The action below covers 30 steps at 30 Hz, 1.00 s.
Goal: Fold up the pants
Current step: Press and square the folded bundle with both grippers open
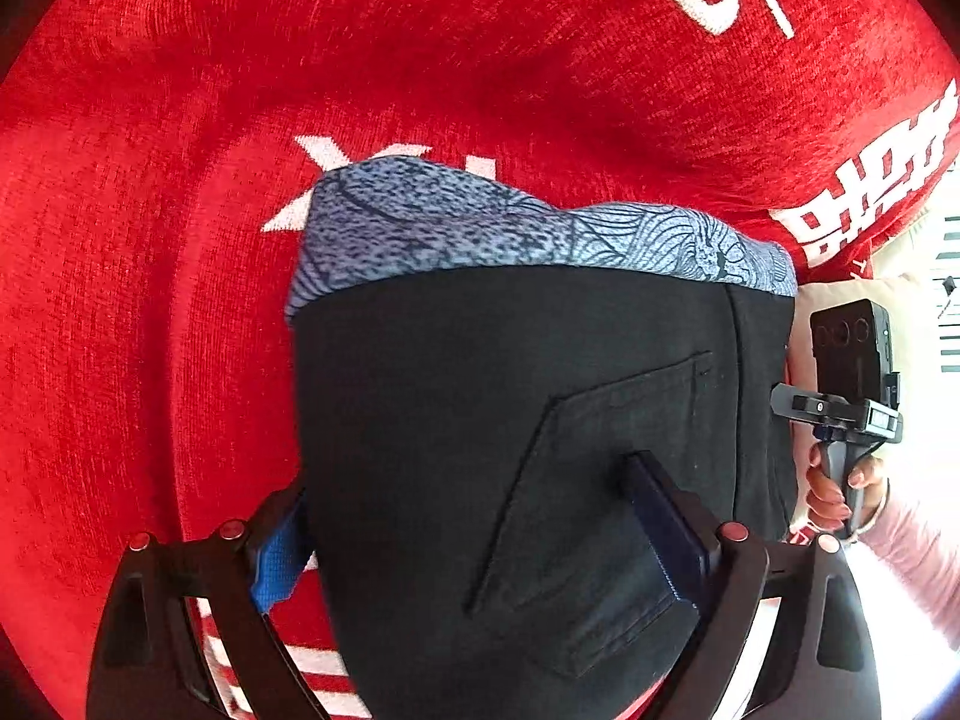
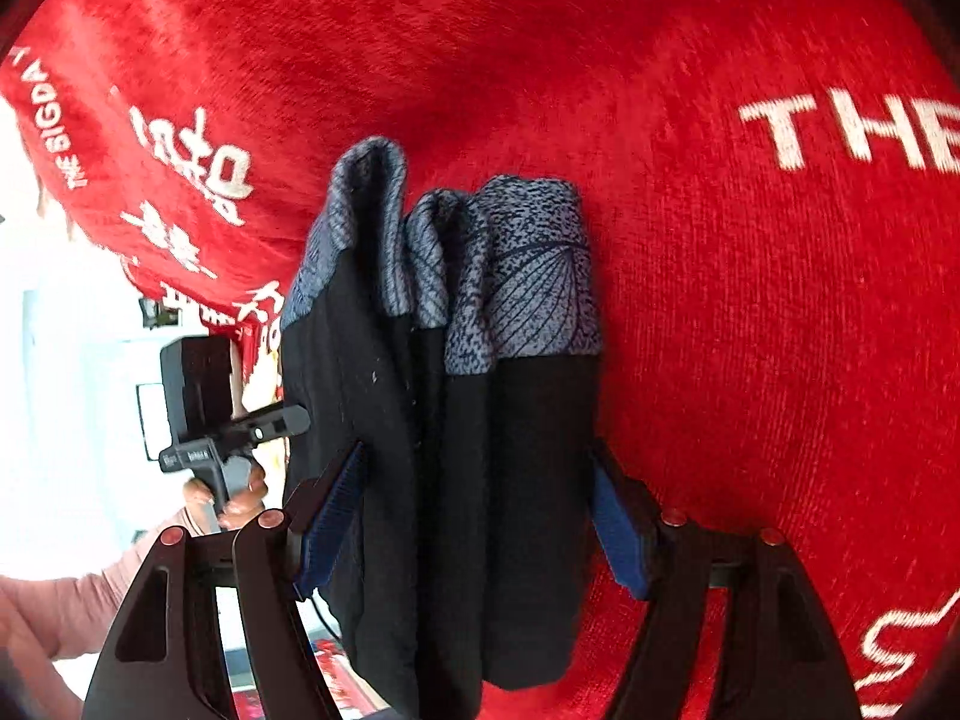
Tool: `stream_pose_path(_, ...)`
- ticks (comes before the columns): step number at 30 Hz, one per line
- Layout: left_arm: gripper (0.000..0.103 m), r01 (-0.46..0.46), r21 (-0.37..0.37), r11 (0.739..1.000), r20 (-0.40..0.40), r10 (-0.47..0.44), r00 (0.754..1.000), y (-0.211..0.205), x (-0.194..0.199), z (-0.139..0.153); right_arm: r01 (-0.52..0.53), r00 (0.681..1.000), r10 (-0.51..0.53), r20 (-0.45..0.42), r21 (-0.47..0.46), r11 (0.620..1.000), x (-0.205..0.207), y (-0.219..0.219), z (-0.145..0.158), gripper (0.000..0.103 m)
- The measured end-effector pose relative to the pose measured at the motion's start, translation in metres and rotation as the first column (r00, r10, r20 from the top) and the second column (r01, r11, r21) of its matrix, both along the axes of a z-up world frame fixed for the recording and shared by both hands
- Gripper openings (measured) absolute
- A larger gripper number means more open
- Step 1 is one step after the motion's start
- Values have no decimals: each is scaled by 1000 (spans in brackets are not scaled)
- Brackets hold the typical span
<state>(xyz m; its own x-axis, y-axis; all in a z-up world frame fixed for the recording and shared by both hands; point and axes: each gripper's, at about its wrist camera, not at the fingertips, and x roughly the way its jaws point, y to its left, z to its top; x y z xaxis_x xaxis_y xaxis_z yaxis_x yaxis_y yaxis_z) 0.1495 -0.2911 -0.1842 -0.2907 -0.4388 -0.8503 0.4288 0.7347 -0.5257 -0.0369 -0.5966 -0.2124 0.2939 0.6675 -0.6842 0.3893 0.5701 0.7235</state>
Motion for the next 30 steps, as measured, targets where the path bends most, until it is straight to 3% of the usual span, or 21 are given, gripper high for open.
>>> stream_pose_path(3, 77, -3, -13, 1000, 43, 4, 999, -2, -5, 10, 30, 999, -30, -10, 9, 999, -4, -1, 6, 50)
stream_pose_path(4, 68, -8, -22, 1000, 53, 9, 999, 0, -7, 16, 42, 999, -42, -6, 13, 999, -5, -1, 9, 47)
stream_pose_path(7, 57, -25, -40, 999, 51, 27, 998, 7, -5, 27, 76, 997, -76, 8, 27, 997, -13, -4, 19, 41)
stream_pose_path(12, 54, -20, -52, 998, 64, 24, 998, 15, -11, 45, 121, 992, -124, 36, 73, 990, -24, -3, 38, 37)
stream_pose_path(24, 54, 11, -37, 999, 102, -7, 995, 28, -64, 106, 134, 989, -138, 53, 77, 988, -79, 32, 91, 37)
stream_pose_path(30, 54, -13, -3, 1000, 81, 13, 997, 47, -94, 88, 135, 990, -137, 23, 46, 990, -109, 53, 76, 37)
